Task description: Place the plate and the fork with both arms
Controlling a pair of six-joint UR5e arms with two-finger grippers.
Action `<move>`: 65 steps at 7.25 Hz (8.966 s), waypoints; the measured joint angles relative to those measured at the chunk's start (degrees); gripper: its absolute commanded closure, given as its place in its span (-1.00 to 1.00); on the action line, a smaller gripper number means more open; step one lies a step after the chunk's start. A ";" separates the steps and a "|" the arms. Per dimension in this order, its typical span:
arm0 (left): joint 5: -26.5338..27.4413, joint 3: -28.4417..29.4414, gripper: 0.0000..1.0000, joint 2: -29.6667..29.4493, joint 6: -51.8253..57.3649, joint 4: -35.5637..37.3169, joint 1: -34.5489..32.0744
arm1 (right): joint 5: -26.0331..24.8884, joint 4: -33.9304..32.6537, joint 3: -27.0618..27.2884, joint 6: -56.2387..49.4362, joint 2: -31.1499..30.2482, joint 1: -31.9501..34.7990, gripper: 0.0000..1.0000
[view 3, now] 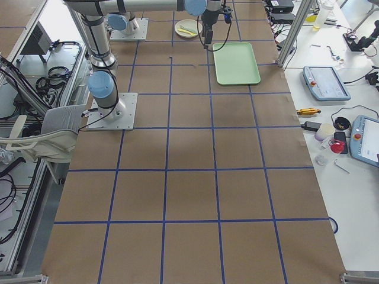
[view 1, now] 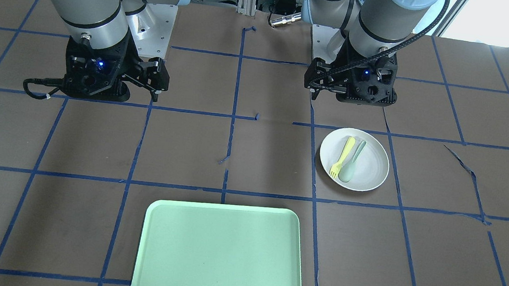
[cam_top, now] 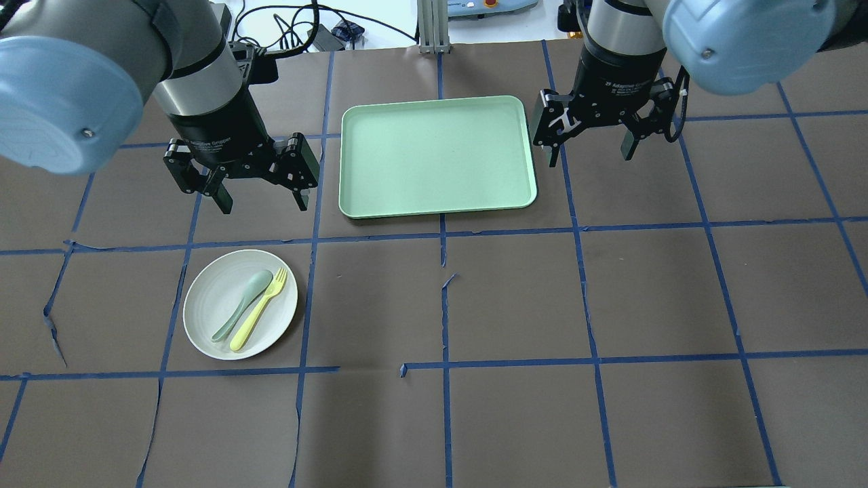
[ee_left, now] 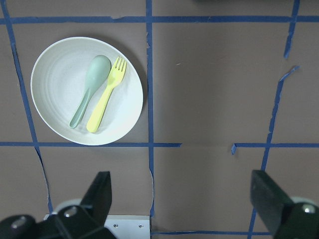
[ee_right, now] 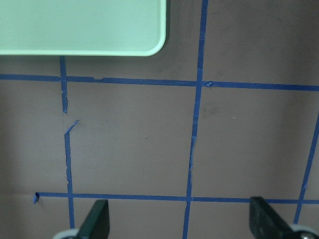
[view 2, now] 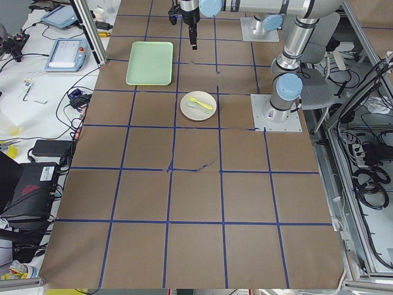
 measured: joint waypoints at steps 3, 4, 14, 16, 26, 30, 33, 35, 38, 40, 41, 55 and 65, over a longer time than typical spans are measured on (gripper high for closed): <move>0.04 0.09 -1.00 0.09 0.12 0.31 0.08 | -0.33 -0.15 0.00 0.05 0.05 0.00 -1.00; -0.14 0.09 -1.00 0.28 0.17 0.46 0.04 | -0.51 -0.16 0.00 0.07 0.02 0.00 -1.00; -0.07 -0.18 -1.00 -0.54 0.19 3.06 0.32 | -0.42 -0.15 -0.03 0.18 0.53 2.30 -1.00; 0.16 -0.36 -1.00 -0.36 0.25 3.09 0.35 | -0.66 -0.19 0.00 0.12 0.61 2.36 -1.00; 0.21 -0.91 -1.00 -0.24 0.22 3.26 0.35 | -0.98 -0.03 0.26 -0.66 0.71 2.29 -1.00; 0.22 -0.85 -1.00 -0.07 0.13 3.27 0.35 | -1.07 -0.01 0.62 -0.64 0.75 2.28 -1.00; 0.18 -0.90 -1.00 0.12 0.29 3.80 0.62 | -1.09 -0.46 0.70 -0.14 0.73 2.28 -1.00; 0.08 -1.17 -1.00 -0.19 1.37 4.56 4.13 | -1.09 -0.91 0.70 0.08 0.76 2.28 -1.00; -0.03 -5.92 -1.00 -1.39 11.22 9.59 14.92 | -1.19 -0.81 0.79 0.31 0.82 2.10 -1.00; -0.10 -11.69 -0.92 -2.58 26.09 14.91 21.80 | -1.53 -0.92 0.84 0.31 1.16 1.88 -1.00; -0.34 -14.10 -0.91 -3.16 33.54 16.35 24.65 | -2.78 -0.91 0.84 0.29 1.30 1.63 -1.00; -0.04 -20.85 1.00 -19.10 54.33 29.28 28.83 | -5.89 -1.39 3.80 0.33 1.38 1.57 -1.00; -7.73 -14.15 1.00 -17.40 40.83 19.48 34.29 | -5.97 -3.60 3.75 -0.18 1.40 1.58 -1.00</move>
